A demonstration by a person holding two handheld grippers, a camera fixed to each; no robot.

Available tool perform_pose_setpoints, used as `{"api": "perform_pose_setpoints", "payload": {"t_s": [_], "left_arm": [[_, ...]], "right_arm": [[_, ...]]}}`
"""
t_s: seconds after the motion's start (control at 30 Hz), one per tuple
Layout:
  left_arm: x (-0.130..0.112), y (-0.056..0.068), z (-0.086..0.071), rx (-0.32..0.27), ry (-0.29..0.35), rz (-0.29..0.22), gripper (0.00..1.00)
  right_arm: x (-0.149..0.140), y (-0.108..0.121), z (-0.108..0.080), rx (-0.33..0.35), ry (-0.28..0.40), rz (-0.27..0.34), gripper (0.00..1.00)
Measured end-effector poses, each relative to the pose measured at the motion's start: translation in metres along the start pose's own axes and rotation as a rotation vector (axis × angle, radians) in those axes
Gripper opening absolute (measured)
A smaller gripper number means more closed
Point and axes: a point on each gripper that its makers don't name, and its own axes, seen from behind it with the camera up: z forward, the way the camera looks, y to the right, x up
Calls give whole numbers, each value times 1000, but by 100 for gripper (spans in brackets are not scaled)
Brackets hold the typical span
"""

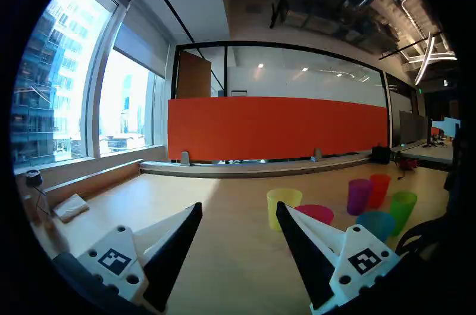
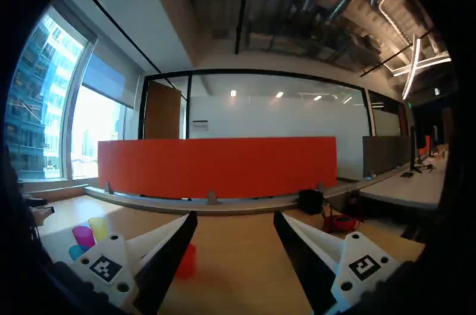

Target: Pour water

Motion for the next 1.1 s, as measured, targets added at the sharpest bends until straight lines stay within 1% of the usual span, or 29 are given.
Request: {"api": "perform_pose_setpoints", "payload": {"t_s": [0.17,0.3,0.57,0.7,0.9,1.1], "left_arm": [[0,0,0,0,0,1,92],[0,0,0,0,0,1,92],[0,0,0,1,-1,1,92],[0,-1,0,1,0,1,92],[0,-1,1,0,0,1,92],[0,-1,1,0,0,1,92]], "right_arm": [[0,2,-1,0,5,-2,99],[2,2,-1,1,23,0,99],[-1,-4,3,30,37,-26,99],[-4,-8,5,46,39,-29,99],[-13,-10,5,62,32,-37,99],[-31,-4,7,48,9,-44,99]]}}
